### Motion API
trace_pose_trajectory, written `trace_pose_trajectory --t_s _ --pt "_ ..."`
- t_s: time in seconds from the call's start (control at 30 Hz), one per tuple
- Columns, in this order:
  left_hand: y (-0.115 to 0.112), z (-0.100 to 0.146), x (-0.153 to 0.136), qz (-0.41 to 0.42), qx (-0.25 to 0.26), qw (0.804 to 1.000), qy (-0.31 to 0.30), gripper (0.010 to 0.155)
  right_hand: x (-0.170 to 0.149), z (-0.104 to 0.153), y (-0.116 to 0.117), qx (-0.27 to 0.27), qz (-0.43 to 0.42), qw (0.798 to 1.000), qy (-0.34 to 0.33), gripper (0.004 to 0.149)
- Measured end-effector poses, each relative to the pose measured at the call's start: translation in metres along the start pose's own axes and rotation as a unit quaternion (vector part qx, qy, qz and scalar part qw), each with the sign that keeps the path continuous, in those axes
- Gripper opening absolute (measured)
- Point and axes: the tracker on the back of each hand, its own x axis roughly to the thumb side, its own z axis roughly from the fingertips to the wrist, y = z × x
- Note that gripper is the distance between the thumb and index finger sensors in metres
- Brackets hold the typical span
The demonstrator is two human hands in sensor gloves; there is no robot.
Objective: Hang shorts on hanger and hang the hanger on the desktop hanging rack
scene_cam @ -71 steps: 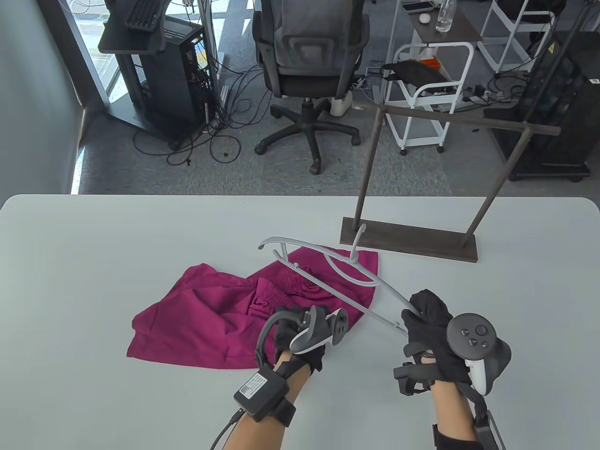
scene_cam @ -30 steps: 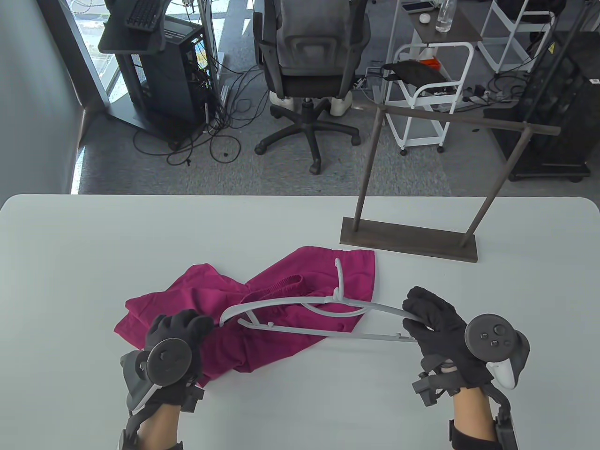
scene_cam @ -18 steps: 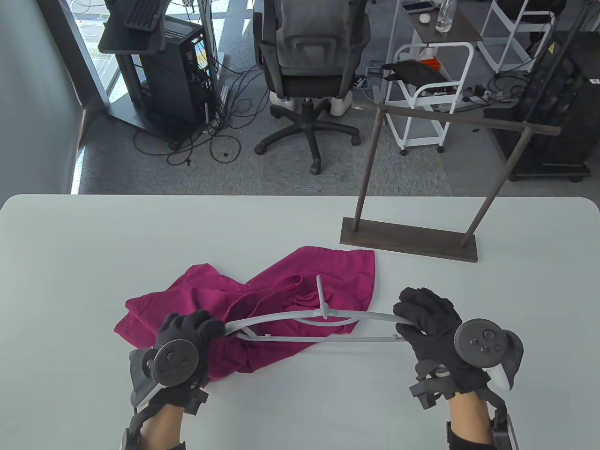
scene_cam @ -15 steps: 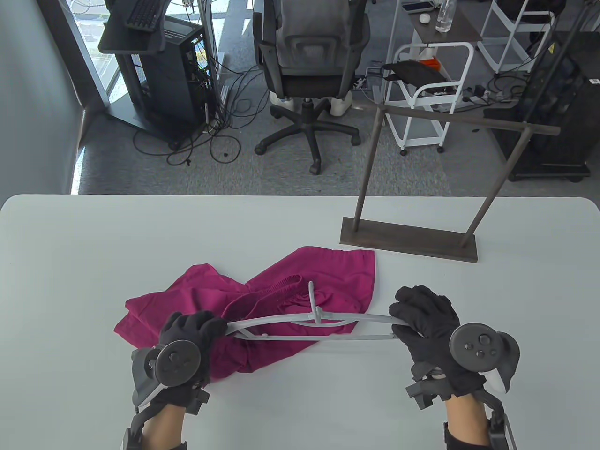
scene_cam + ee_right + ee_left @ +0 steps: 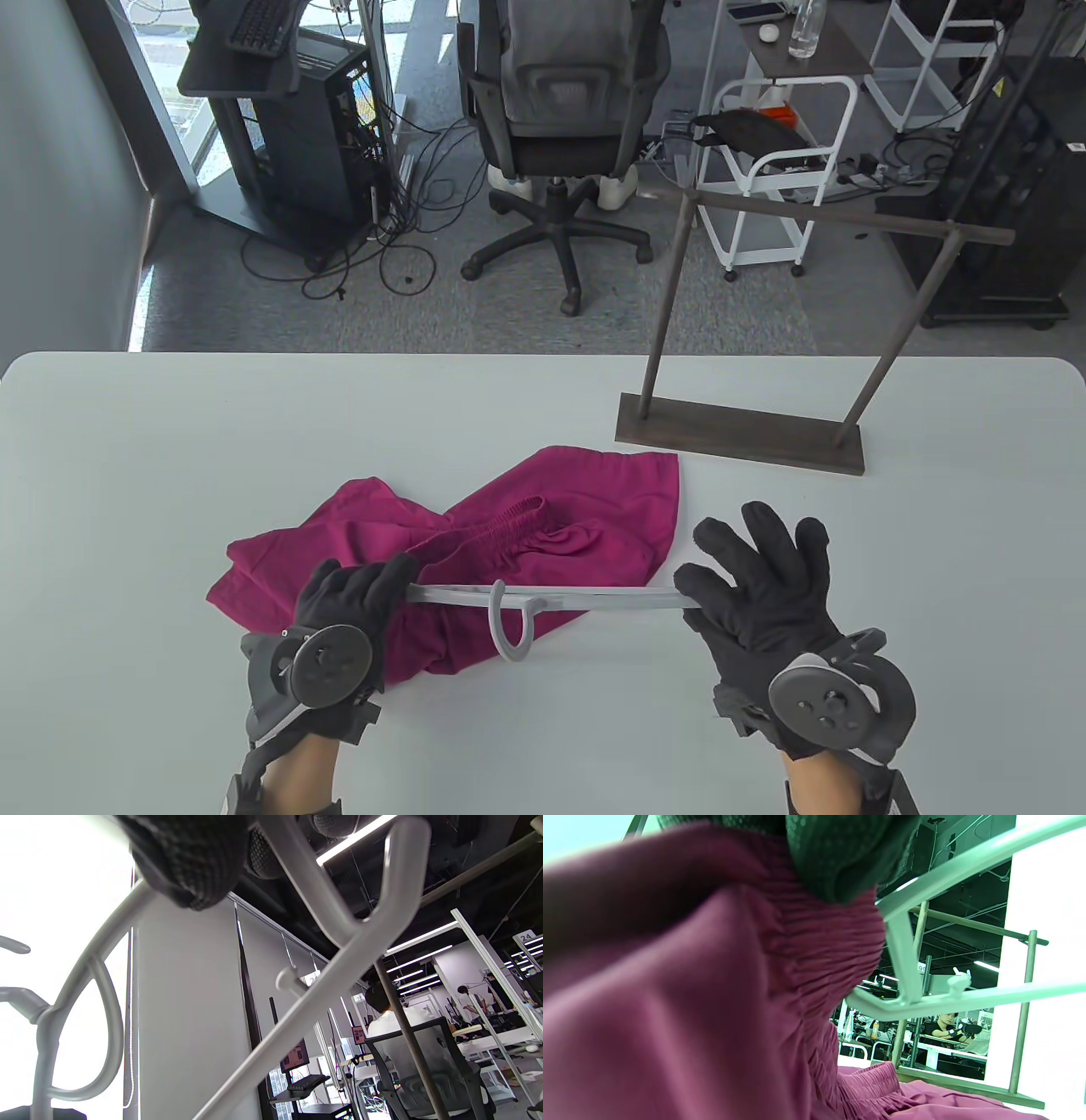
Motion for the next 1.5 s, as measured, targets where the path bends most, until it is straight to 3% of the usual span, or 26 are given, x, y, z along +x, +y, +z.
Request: trace_pose_trajectory --t_s 0.27,0.47,0.9,1.03,1.17,1.5 --pt "-0.001 0.001 -0.001 0.005 0.009 1.000 0.007 0.066 0.034 0.005 -0.013 -0.062 0.073 0.994 -0.057 0.046" --pt "0.000 0.002 -0.002 -0.007 0.030 0.999 0.012 0.067 0.029 0.002 -0.002 -0.021 0.048 0.997 -0.054 0.046" --pt "0.003 0.002 -0.008 0.014 0.019 1.000 0.013 0.067 0.009 -0.002 -0.015 -0.003 -0.011 1.000 -0.024 0.046" --pt "-0.002 -0.001 -0.007 0.031 -0.024 0.999 0.006 0.067 0.004 -0.003 0.005 0.023 -0.018 1.000 -0.003 0.046" --pt "-0.007 -0.001 -0.008 0.051 -0.047 0.998 0.008 0.066 -0.015 -0.001 0.042 0.074 -0.064 0.993 0.067 0.046" --pt "-0.006 -0.002 -0.008 0.079 -0.050 0.996 0.005 0.067 -0.047 0.007 0.104 0.164 -0.179 0.952 0.185 0.046"
